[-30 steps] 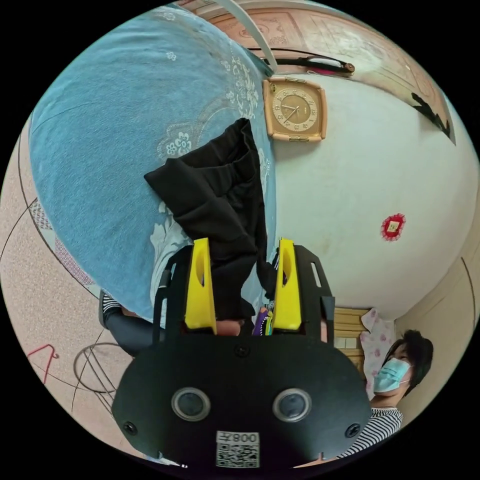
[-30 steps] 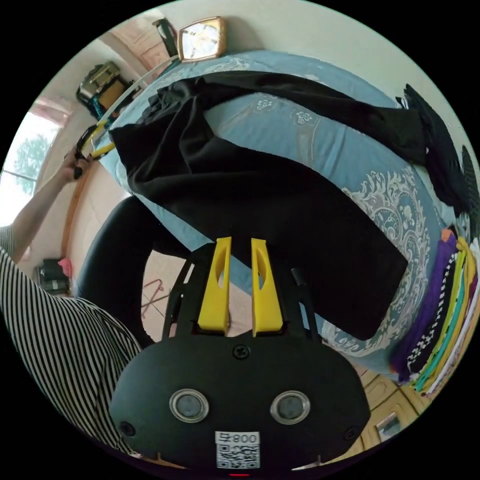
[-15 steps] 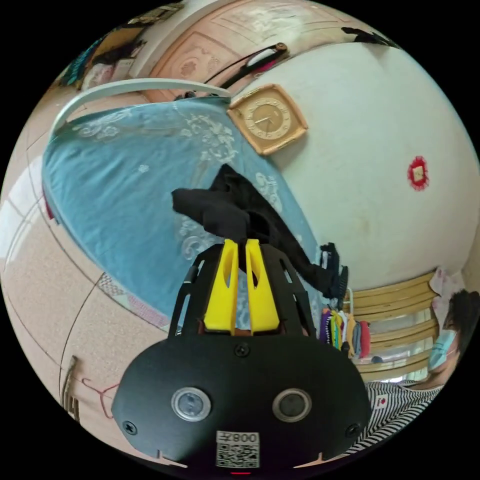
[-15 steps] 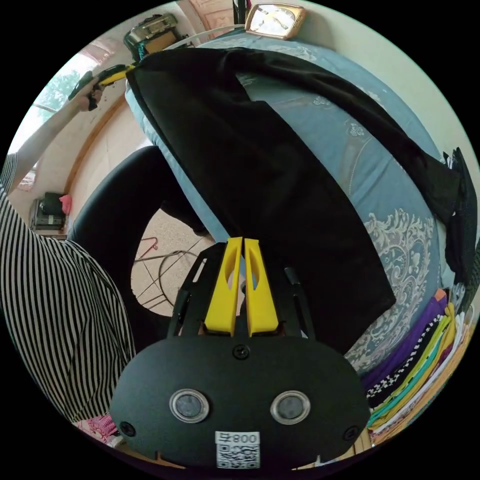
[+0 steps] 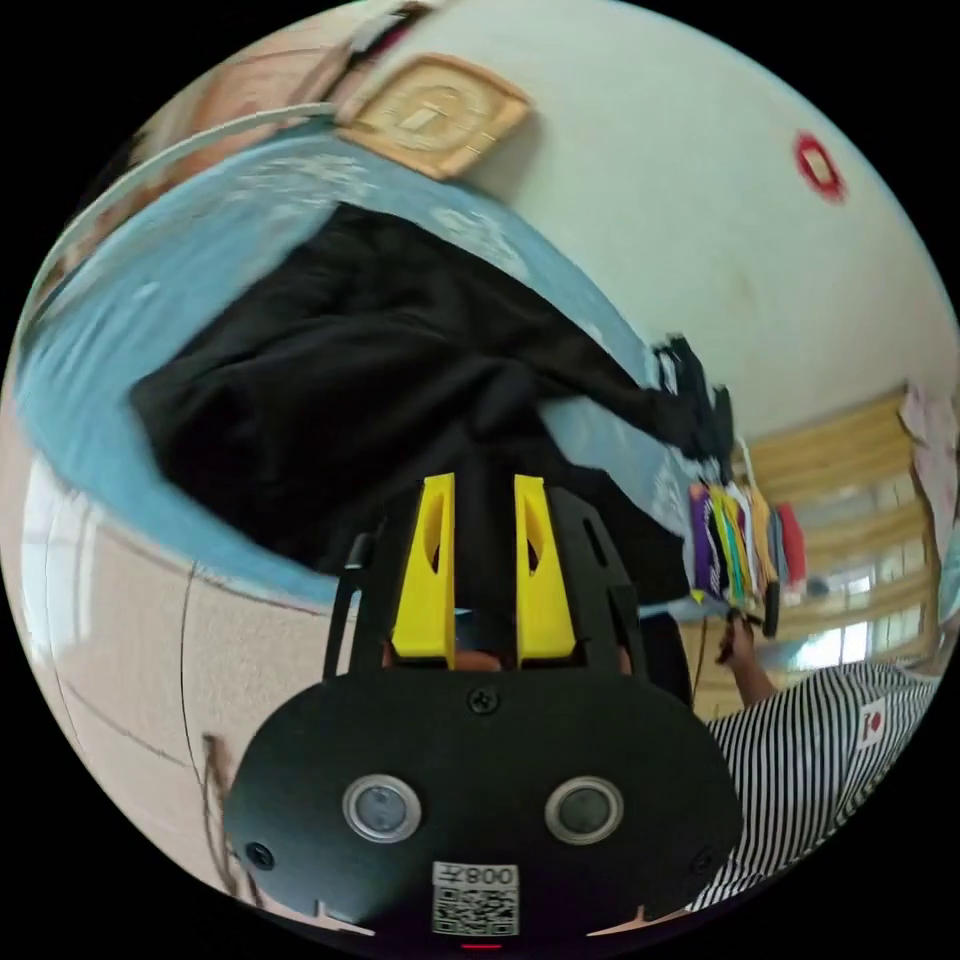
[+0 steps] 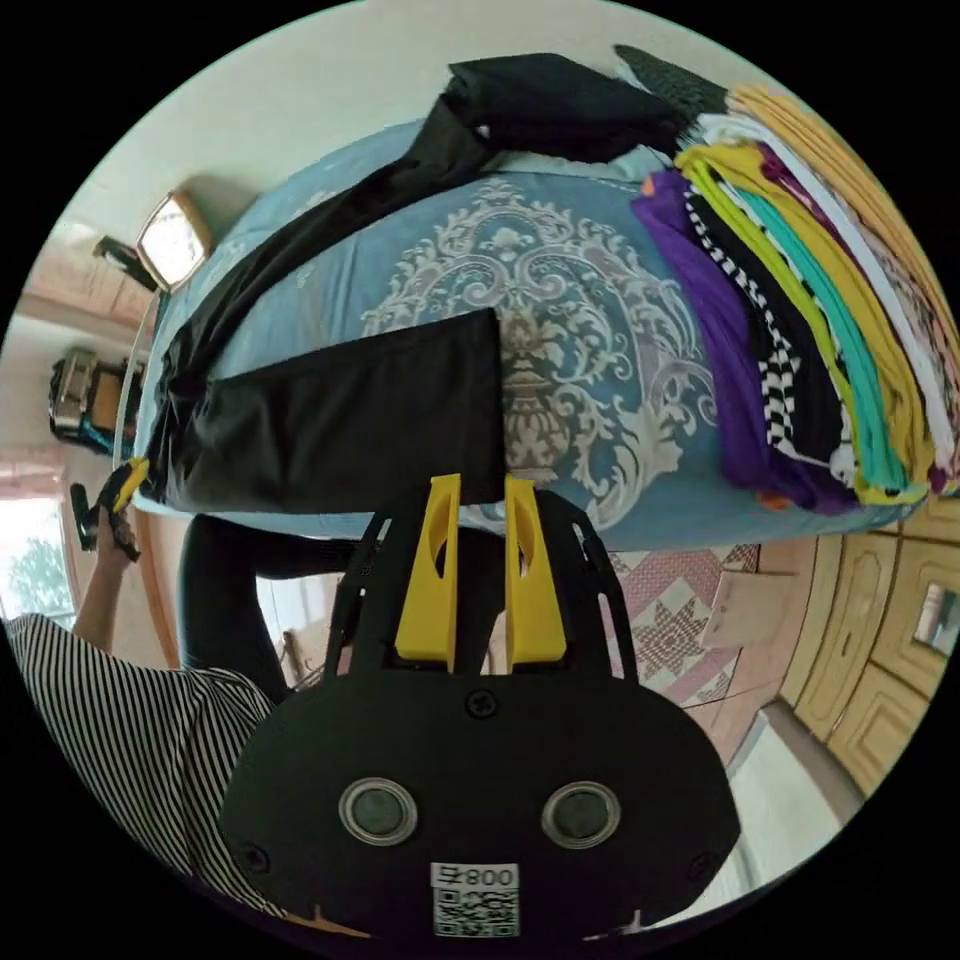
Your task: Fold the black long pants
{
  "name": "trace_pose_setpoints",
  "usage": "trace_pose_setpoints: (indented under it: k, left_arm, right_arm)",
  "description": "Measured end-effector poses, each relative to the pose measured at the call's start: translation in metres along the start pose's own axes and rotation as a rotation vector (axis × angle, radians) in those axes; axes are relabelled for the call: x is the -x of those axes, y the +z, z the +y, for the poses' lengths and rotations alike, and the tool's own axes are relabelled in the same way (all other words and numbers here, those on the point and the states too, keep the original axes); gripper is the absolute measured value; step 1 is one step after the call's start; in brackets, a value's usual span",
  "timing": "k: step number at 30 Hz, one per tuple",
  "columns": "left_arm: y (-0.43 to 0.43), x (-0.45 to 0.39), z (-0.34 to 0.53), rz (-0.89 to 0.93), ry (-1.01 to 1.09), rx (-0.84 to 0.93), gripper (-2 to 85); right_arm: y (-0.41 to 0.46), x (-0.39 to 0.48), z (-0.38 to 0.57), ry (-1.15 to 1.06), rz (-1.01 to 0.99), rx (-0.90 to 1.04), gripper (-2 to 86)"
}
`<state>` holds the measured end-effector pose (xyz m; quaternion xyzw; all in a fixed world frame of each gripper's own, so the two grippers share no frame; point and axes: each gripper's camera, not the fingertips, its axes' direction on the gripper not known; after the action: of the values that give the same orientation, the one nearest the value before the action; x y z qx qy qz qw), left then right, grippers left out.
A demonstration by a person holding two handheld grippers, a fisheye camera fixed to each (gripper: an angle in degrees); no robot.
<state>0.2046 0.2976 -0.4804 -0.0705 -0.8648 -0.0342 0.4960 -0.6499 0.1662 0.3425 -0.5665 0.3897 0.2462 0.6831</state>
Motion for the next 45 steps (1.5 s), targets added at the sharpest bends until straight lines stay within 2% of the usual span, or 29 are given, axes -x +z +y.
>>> trace_pose_setpoints:
  k: [3, 6, 8, 10, 12, 14, 17, 22, 25, 28, 30, 32, 35, 40, 45]
  left_arm:
    - [0.079, -0.095, -0.049, 0.079, 0.247, 0.182, 10.0]
    - [0.150, -0.188, -0.086, 0.068, 0.485, 0.348, 10.1]
    - [0.187, -0.237, -0.098, -0.023, 0.634, 0.454, 9.8]
    - [0.225, -0.282, -0.106, -0.204, 0.760, 0.560, 7.4]
    - [0.230, -0.306, -0.114, -0.268, 0.831, 0.559, 5.2]
    - [0.228, -0.322, -0.124, -0.211, 0.820, 0.587, 3.8]
    - [0.212, -0.344, -0.142, -0.061, 0.756, 0.562, 2.9]
    - [0.222, -0.388, -0.165, 0.029, 0.707, 0.550, 3.2]
    - [0.247, -0.402, -0.173, -0.083, 0.683, 0.594, 4.0]
    - [0.232, -0.413, -0.181, -0.064, 0.635, 0.529, 4.9]
    - [0.210, -0.419, -0.185, -0.043, 0.642, 0.452, 5.5]
    - [0.196, -0.419, -0.188, -0.074, 0.625, 0.404, 5.9]
    - [0.185, -0.416, -0.200, -0.131, 0.589, 0.391, 6.4]
    - [0.157, -0.422, -0.249, -0.287, 0.563, 0.271, 7.6]
    - [0.139, -0.417, -0.285, -0.437, 0.557, 0.248, 8.6]
  right_arm:
    - [0.030, -0.036, 0.004, 0.065, -0.062, -0.011, 8.3]
    - [0.057, -0.057, 0.001, 0.072, -0.112, -0.031, 8.1]
    - [0.079, -0.072, -0.004, 0.062, -0.137, -0.026, 7.5]
    - [0.094, -0.081, -0.007, 0.049, -0.155, -0.018, 6.7]
    - [0.104, -0.090, -0.009, 0.009, -0.148, -0.016, 5.4]
    - [0.115, -0.104, -0.012, -0.023, -0.208, 0.012, 3.2]
    - [0.098, -0.123, -0.008, -0.067, -0.307, -0.069, 1.6]
    - [0.090, -0.158, -0.006, -0.072, -0.283, -0.108, 0.8]
    - [0.139, -0.185, -0.021, -0.006, -0.295, -0.021, 0.8]
    - [0.187, -0.206, -0.034, 0.105, -0.325, 0.071, 0.9]
    - [0.187, -0.209, -0.036, 0.107, -0.338, 0.000, 0.8]
    - [0.186, -0.206, -0.041, 0.099, -0.260, -0.070, 0.6]
    - [0.192, -0.199, -0.061, 0.083, -0.177, -0.130, 0.6]
    - [0.201, -0.180, -0.124, 0.019, -0.079, -0.229, 2.1]
    - [0.215, -0.173, -0.223, -0.062, -0.170, -0.293, 6.5]
